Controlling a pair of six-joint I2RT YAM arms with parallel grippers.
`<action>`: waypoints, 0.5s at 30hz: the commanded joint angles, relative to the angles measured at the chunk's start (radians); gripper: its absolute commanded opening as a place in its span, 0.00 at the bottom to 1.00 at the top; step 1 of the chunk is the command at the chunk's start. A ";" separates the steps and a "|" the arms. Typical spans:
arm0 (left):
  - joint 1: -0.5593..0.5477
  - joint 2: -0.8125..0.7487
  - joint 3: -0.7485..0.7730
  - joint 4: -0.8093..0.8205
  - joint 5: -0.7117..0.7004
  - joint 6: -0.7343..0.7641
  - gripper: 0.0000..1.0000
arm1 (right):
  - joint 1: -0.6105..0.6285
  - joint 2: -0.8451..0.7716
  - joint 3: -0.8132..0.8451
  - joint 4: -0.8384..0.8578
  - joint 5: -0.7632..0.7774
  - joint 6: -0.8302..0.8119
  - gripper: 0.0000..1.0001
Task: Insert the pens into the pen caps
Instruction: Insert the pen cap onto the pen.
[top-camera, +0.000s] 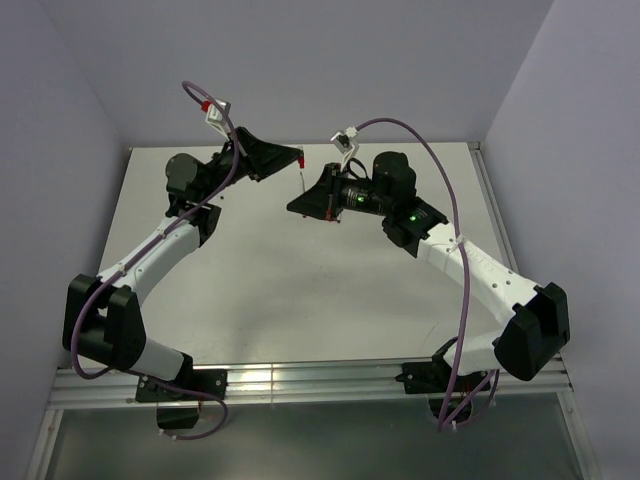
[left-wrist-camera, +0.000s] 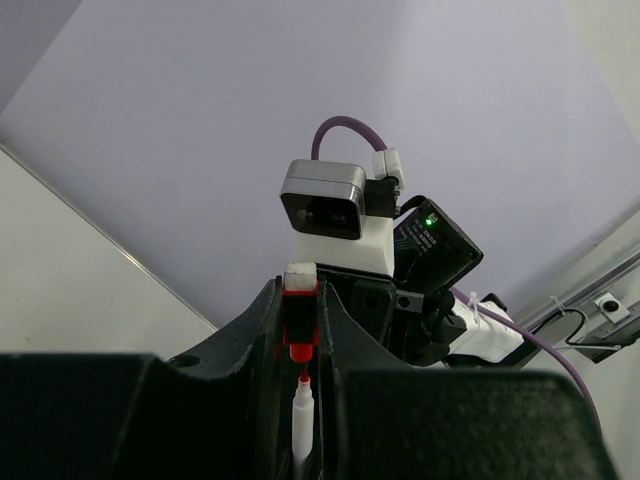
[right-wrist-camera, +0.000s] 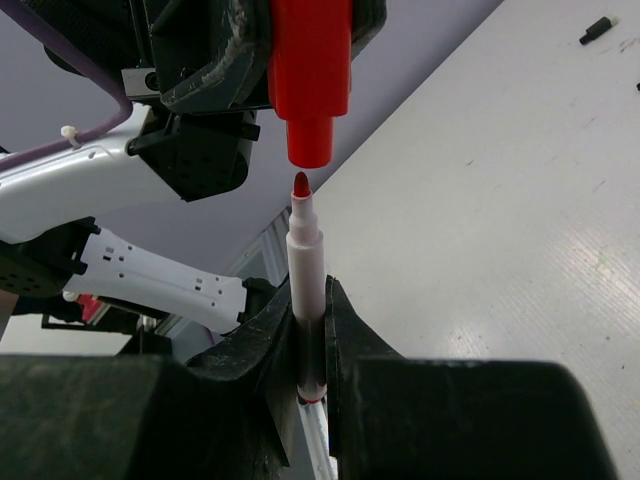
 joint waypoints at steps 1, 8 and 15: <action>-0.005 -0.035 0.032 0.054 0.026 0.021 0.00 | 0.004 -0.003 0.057 0.011 0.007 -0.013 0.00; -0.009 -0.050 0.012 0.039 0.034 0.032 0.00 | 0.004 -0.013 0.060 -0.009 0.023 -0.029 0.00; -0.009 -0.070 0.004 -0.003 0.034 0.060 0.00 | 0.003 -0.027 0.058 -0.014 0.025 -0.033 0.00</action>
